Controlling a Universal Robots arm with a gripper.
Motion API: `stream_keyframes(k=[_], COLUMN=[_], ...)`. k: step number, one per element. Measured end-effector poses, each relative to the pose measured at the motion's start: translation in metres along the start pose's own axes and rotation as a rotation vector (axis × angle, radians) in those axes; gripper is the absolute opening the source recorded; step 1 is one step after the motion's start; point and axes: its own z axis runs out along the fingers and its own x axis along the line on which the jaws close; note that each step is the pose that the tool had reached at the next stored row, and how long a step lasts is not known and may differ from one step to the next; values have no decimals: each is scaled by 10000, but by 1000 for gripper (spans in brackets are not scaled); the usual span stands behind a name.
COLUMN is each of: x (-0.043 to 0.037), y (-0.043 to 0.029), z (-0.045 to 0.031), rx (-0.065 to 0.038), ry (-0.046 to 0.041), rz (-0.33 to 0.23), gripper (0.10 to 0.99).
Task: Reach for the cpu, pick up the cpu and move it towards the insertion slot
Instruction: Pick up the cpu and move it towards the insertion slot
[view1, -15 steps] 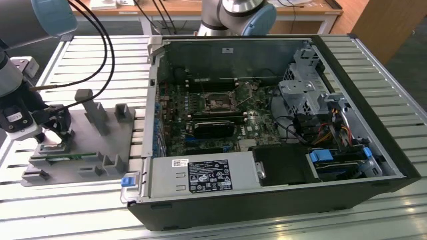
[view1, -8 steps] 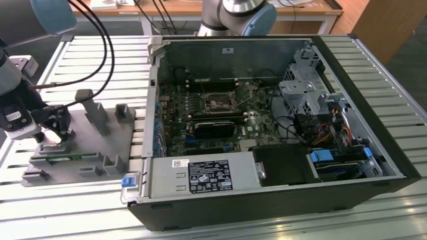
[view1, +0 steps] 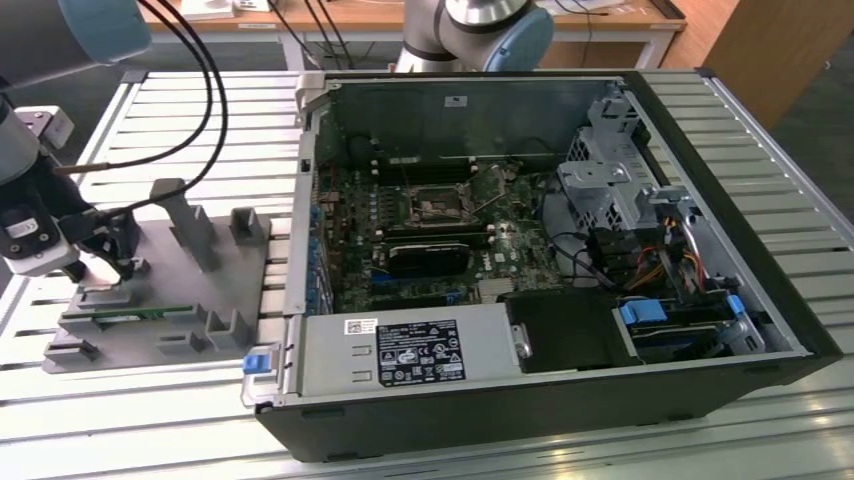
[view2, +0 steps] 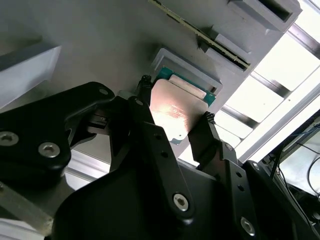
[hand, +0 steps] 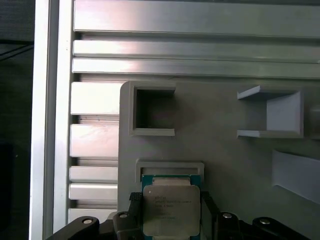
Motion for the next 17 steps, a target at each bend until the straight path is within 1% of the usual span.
stream_keyframes(k=[10,17], x=[-1,-1], y=[5,18], z=[-55,-70], rx=[2,46], ry=[-1,1], rz=[-1,0], gripper=[545,545])
